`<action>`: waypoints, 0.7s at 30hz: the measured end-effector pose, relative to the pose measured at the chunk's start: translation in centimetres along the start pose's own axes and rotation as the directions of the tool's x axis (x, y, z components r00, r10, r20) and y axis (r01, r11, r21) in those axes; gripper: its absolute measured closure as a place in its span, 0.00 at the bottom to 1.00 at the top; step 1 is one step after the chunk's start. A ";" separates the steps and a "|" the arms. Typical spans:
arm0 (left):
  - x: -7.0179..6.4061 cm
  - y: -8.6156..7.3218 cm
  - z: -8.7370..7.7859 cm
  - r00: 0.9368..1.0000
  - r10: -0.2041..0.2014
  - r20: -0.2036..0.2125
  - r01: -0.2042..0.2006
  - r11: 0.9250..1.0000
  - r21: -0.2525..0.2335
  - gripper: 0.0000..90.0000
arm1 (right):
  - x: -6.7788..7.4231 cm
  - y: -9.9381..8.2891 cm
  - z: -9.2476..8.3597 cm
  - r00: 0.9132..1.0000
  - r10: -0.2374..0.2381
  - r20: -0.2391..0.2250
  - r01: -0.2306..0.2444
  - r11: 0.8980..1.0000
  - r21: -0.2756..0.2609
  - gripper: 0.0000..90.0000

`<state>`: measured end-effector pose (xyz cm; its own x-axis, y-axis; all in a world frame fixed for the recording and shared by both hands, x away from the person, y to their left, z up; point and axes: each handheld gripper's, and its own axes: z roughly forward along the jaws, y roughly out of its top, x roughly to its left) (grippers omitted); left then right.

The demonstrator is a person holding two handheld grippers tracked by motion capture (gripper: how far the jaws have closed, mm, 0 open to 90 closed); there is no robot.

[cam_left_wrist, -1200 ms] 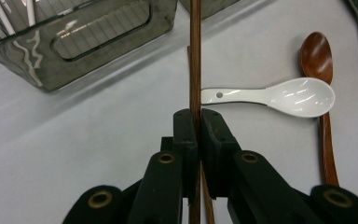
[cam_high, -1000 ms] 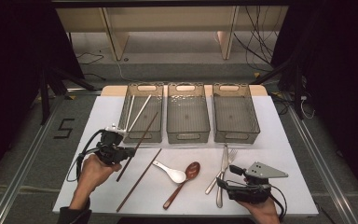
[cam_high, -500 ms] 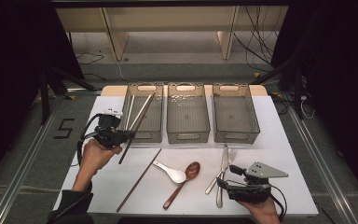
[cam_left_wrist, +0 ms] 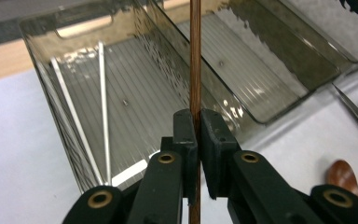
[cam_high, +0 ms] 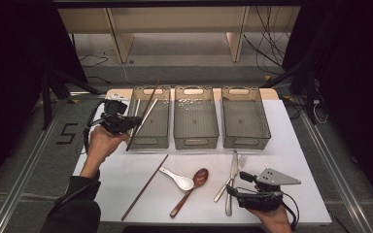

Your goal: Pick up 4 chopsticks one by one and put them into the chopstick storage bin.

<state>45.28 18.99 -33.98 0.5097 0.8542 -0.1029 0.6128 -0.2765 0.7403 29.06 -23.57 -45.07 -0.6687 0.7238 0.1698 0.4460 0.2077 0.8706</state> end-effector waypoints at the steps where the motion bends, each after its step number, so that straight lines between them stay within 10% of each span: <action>1: 0.1 0.3 0.0 1.000 0.005 -0.005 -0.005 1.000 -0.003 0.94 | 0.0 0.0 0.0 1.000 0.001 0.000 -0.001 1.000 0.000 0.33; 21: 2.8 3.1 3.3 0.998 -0.014 -0.060 0.012 1.000 -0.024 0.94 | -0.1 -0.1 0.0 1.000 0.000 -0.002 0.000 1.000 0.001 0.33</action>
<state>50.57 19.09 -34.15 0.4642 0.8827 -0.0730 0.6041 -0.2552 0.7549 29.12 -23.69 -45.14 -0.6697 0.7228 0.1706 0.4468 0.2087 0.8699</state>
